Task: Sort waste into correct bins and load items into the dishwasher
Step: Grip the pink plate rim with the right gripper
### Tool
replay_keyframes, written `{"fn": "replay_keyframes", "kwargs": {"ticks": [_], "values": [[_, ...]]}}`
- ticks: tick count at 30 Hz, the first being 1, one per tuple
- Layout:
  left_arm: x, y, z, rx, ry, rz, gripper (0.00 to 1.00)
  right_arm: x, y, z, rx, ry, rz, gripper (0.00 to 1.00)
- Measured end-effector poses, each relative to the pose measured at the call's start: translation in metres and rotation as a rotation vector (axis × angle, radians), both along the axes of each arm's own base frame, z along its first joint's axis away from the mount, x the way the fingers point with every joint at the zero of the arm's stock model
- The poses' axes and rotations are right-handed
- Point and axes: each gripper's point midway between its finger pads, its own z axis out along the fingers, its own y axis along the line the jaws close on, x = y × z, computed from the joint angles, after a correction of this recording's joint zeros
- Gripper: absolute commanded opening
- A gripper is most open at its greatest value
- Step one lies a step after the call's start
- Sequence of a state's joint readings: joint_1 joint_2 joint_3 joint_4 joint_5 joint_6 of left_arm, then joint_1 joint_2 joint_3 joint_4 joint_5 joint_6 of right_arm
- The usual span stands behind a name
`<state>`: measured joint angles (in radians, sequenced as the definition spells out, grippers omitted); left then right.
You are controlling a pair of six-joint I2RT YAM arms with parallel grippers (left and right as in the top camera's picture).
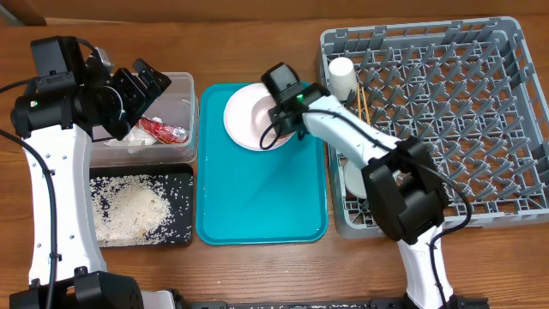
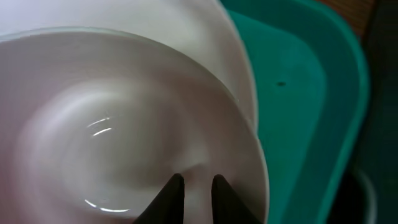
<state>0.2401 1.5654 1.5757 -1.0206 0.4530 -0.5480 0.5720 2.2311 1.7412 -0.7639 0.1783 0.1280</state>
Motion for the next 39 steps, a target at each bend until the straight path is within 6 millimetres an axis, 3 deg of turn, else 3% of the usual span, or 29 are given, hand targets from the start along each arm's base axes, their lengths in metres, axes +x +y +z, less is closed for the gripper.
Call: {"fn": "replay_keyframes", "kwargs": {"ticks": [3,5,10,14,21,35,39], "values": [[0.0,0.0,0.0,0.0,0.0,0.0,1.0,0.007,-0.011,0.001,-0.001,-0.008,-0.036,0.22],[0.0,0.0,0.0,0.0,0.0,0.0,1.0,0.01,-0.007,0.006,0.011,-0.03,-0.038,0.23],[0.0,0.0,0.0,0.0,0.0,0.0,1.0,0.008,0.017,0.028,0.058,-0.086,-0.001,0.25],[0.0,0.0,0.0,0.0,0.0,0.0,1.0,-0.006,0.043,0.041,0.109,-0.087,0.057,0.28],[0.0,0.0,0.0,0.0,0.0,0.0,1.0,-0.029,0.07,0.04,0.15,-0.042,0.129,0.3],[0.0,0.0,0.0,0.0,0.0,0.0,1.0,-0.035,0.066,0.03,0.135,-0.016,0.139,0.31],[0.0,0.0,0.0,0.0,0.001,0.0,1.0,-0.035,0.066,0.03,0.132,-0.018,0.147,0.25]]}}
